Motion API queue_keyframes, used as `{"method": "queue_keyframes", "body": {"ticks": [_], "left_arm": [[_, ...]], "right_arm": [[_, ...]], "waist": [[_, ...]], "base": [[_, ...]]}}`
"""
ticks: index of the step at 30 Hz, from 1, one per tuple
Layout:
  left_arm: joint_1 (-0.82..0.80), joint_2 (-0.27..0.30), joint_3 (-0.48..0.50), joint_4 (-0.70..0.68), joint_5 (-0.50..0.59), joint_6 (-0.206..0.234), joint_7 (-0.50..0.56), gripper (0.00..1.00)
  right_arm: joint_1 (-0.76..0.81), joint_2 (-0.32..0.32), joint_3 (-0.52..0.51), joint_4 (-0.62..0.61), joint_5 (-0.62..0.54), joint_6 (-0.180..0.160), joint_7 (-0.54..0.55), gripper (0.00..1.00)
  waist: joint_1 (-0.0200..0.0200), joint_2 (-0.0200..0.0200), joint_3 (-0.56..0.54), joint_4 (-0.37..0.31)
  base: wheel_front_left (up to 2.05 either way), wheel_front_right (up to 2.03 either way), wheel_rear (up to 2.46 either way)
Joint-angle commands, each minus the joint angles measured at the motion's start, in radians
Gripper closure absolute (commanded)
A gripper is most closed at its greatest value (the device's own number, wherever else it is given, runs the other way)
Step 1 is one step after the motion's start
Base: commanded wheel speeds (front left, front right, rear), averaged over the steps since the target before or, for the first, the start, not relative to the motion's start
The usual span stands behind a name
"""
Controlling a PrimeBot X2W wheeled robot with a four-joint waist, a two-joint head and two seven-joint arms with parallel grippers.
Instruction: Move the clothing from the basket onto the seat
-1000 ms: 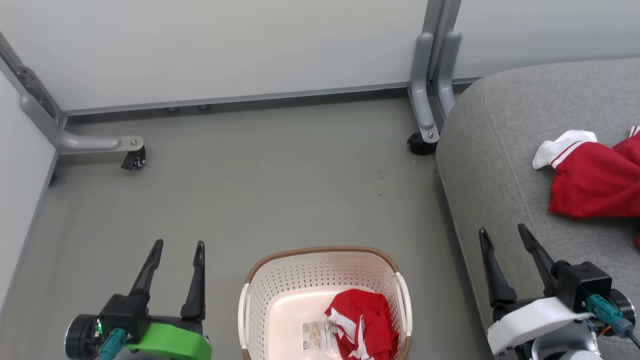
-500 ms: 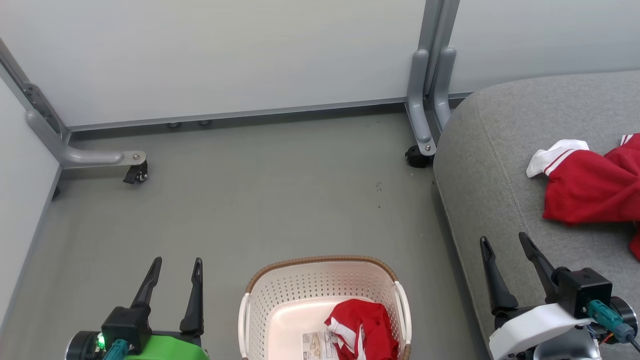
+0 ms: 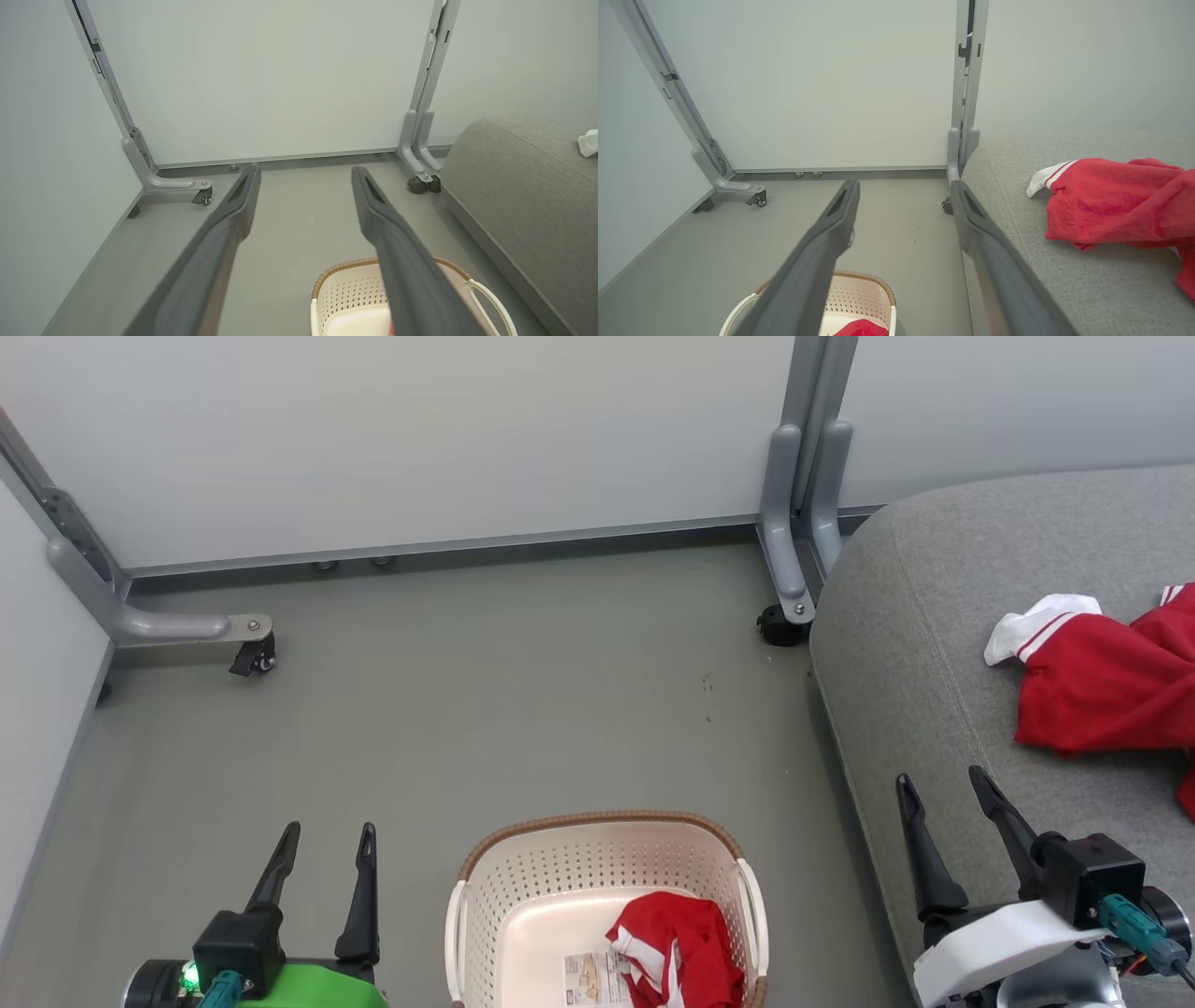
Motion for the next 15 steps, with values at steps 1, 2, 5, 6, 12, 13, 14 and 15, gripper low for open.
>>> {"method": "queue_keyframes", "body": {"ticks": [1,2,5,6,12,13,14,15], "left_arm": [[-0.008,0.000,0.004,0.002,0.008,-0.003,-0.001,0.00],[-0.010,-0.002,0.006,0.002,0.011,-0.003,-0.001,0.00],[-0.020,-0.005,0.007,0.003,0.018,-0.005,-0.001,0.00],[-0.027,-0.007,0.005,0.006,0.024,-0.005,-0.001,0.00],[-0.085,-0.024,-0.028,0.034,0.040,-0.013,-0.001,0.00],[-0.101,-0.025,-0.038,0.043,0.044,-0.015,-0.001,0.00],[-0.113,-0.026,-0.045,0.050,0.046,-0.017,-0.001,0.00],[-0.128,-0.028,-0.054,0.057,0.053,-0.019,-0.001,0.00]], "right_arm": [[0.002,-0.002,-0.001,-0.007,-0.005,0.000,0.000,0.00],[0.000,-0.002,-0.001,-0.008,-0.006,0.000,0.001,0.00],[-0.007,-0.002,-0.004,-0.017,-0.007,0.000,0.004,0.00],[-0.012,-0.002,-0.005,-0.021,-0.007,0.000,0.004,0.00],[-0.042,-0.002,-0.008,-0.046,-0.012,0.000,0.006,0.00],[-0.048,-0.002,-0.007,-0.048,-0.014,0.000,0.006,0.00],[-0.054,-0.003,-0.004,-0.052,-0.014,0.000,0.006,0.00],[-0.063,-0.004,-0.002,-0.059,-0.015,0.000,0.004,0.00]], "waist": [[0.0000,0.0000,0.001,0.001],[0.0000,0.0000,0.002,0.001],[0.0000,0.0000,0.010,0.003],[0.0000,0.0000,0.015,0.004],[0.0000,0.0000,0.067,-0.002],[0.0000,0.0000,0.081,-0.006],[0.0000,0.0000,0.094,-0.009],[0.0000,0.0000,0.112,-0.012]], "base": [[0.00,0.00,0.00],[0.00,0.00,0.00],[0.00,0.00,0.00],[0.00,0.00,0.00],[0.00,0.00,0.00],[0.00,0.00,0.00],[0.00,0.00,0.00],[0.00,0.00,0.00]]}}
